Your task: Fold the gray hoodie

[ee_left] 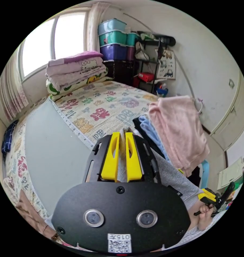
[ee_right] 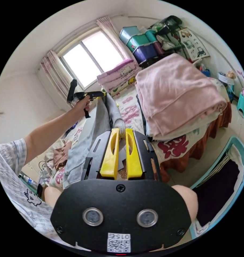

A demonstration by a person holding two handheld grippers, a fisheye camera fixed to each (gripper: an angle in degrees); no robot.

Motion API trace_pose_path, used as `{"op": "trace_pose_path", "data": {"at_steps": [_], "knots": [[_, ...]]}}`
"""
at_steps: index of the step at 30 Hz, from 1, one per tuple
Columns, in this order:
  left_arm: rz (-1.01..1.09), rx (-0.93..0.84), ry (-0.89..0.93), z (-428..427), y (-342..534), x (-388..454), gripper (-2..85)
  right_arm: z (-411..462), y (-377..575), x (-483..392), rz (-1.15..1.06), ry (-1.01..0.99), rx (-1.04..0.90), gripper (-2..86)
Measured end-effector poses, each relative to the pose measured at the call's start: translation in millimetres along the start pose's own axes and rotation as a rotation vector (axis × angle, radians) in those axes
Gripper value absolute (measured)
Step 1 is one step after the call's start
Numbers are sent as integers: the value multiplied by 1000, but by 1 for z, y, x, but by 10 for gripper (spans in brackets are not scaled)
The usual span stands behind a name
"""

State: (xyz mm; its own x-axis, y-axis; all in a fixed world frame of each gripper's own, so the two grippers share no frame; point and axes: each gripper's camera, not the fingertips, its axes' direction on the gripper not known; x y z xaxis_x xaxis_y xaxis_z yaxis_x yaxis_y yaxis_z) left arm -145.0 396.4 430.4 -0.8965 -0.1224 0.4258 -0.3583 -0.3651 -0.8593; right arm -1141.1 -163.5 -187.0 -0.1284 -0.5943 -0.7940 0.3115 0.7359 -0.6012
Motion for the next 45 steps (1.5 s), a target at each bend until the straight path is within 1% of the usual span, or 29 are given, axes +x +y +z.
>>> {"op": "trace_pose_path", "data": {"at_steps": [2,3,5,6,8,9,11,12,14,15,17,19,20,22,23,25,28,29,30,32,36,38,40,42,45], "knots": [[-54,121,108,-48,11,-22,33,-35,1,-18,-47,3,86,47],[-60,147,127,-60,16,-28,32,-43,3,-25,-68,-8,106,47],[-83,242,172,-109,50,-60,32,-72,17,-68,-205,-98,157,47],[-90,262,181,-120,62,-70,32,-76,23,-83,-250,-121,153,47],[-135,321,211,-160,122,-119,32,-79,60,-146,-429,-215,102,47],[-151,332,215,-169,140,-133,32,-75,73,-162,-469,-245,79,47],[-238,371,201,-196,227,-191,33,-47,130,-215,-581,-383,-26,47],[-262,375,192,-200,251,-205,34,-35,146,-227,-601,-417,-64,47],[-388,342,136,-194,352,-258,36,30,215,-266,-663,-501,-268,48],[-428,318,123,-188,377,-270,37,48,233,-274,-678,-507,-317,48],[-567,185,70,-151,463,-311,40,120,310,-294,-738,-488,-524,49],[-647,108,39,-124,514,-330,42,160,358,-301,-776,-452,-655,53],[-674,119,62,-114,541,-336,52,175,380,-303,-790,-414,-710,58],[-730,181,108,-108,571,-343,65,177,397,-300,-793,-423,-695,60],[-784,221,147,-107,581,-350,76,174,401,-295,-786,-461,-678,68],[-780,230,143,-106,580,-353,95,170,403,-289,-781,-483,-640,81],[-735,163,-7,-99,572,-344,123,178,413,-277,-830,-399,-520,100],[-743,152,-20,-94,573,-343,122,194,425,-272,-855,-353,-512,104],[-748,152,-7,-90,575,-344,121,205,432,-269,-866,-331,-536,106],[-779,145,36,-78,585,-350,126,254,465,-260,-905,-254,-685,115],[-839,130,141,-64,614,-362,131,290,507,-237,-910,-218,-775,114],[-925,229,193,-66,645,-365,129,308,526,-222,-894,-208,-792,102],[-952,299,180,-69,657,-363,129,322,535,-212,-900,-185,-780,86],[-913,293,201,-61,650,-360,133,335,540,-204,-910,-169,-772,63],[-817,192,237,-20,621,-349,134,355,539,-190,-905,-210,-803,29]]}}
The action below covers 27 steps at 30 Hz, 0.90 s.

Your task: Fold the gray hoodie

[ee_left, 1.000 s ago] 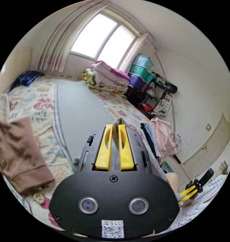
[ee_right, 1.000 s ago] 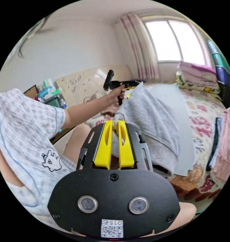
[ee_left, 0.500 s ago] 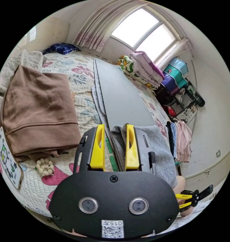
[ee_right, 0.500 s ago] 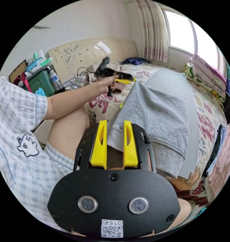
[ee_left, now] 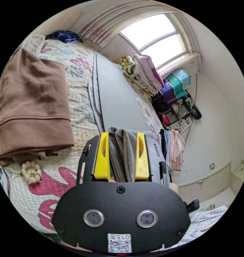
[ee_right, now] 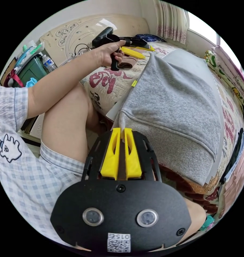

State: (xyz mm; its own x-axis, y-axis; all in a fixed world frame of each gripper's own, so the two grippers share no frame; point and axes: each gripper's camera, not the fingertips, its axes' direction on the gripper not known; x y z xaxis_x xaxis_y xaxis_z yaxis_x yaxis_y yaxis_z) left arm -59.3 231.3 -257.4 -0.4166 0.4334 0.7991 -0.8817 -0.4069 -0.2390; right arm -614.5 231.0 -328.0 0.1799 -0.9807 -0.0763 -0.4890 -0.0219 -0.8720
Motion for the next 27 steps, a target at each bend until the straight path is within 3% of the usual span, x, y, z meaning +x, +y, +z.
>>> {"op": "trace_pose_path", "data": {"at_steps": [4,9,12,16,18,20,22,27], "knots": [[79,-120,-101,68,-1,13,79,12,0,27,-4,-63,-3,14],[101,-73,-100,81,-1,12,60,32,-4,66,6,-180,5,13],[109,-112,-162,104,3,-1,64,68,-9,95,15,-147,-70,20],[44,-122,-82,116,5,-27,82,74,-14,135,25,-169,-78,52],[17,-103,-57,112,7,-38,92,62,-15,165,19,-275,-52,64],[-48,-64,15,102,12,-57,101,26,-16,228,45,-427,84,69],[-77,-47,55,98,19,-70,114,-6,-18,292,126,-448,217,71],[-176,-94,163,117,39,-106,148,-40,-44,467,404,-164,327,86]]}}
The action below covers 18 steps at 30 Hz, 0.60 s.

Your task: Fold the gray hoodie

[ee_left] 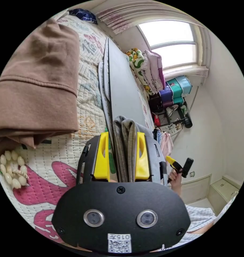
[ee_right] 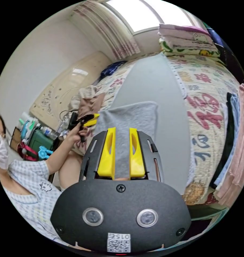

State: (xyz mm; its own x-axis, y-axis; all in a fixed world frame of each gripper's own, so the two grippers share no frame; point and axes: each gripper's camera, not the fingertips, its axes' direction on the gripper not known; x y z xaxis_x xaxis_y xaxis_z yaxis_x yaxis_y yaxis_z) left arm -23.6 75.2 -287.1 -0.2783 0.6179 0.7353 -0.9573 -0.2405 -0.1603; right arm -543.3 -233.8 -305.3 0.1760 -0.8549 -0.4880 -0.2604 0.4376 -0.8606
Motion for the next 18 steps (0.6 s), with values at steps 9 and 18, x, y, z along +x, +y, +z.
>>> {"op": "trace_pose_path", "data": {"at_steps": [9,18], "knots": [[-54,12,114,26,9,-37,181,100,-117,139,96,63,-160,142],[-31,14,92,29,16,-48,143,206,-185,147,28,10,-294,113]]}}
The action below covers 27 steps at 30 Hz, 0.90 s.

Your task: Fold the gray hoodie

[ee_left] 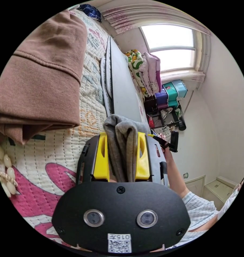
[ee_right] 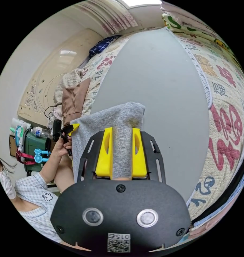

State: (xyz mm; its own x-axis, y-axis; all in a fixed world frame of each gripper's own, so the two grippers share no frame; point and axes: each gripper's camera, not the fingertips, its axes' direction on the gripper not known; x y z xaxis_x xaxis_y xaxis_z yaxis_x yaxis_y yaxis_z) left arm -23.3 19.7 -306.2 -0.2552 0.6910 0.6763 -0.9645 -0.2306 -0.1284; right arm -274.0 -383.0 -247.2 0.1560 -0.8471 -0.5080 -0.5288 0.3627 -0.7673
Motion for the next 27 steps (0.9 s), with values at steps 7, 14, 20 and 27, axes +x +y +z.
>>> {"op": "trace_pose_path", "data": {"at_steps": [7,14,20,27], "knots": [[-4,9,4,-17,14,2,84,13,-24,3,-56,27,-13,158],[89,9,-78,-32,23,29,76,35,-30,34,10,-59,-2,172],[110,11,-81,-49,32,40,71,63,-42,33,34,-116,-91,133],[198,40,-49,-92,47,77,63,53,-26,-13,-10,-171,-9,86]]}}
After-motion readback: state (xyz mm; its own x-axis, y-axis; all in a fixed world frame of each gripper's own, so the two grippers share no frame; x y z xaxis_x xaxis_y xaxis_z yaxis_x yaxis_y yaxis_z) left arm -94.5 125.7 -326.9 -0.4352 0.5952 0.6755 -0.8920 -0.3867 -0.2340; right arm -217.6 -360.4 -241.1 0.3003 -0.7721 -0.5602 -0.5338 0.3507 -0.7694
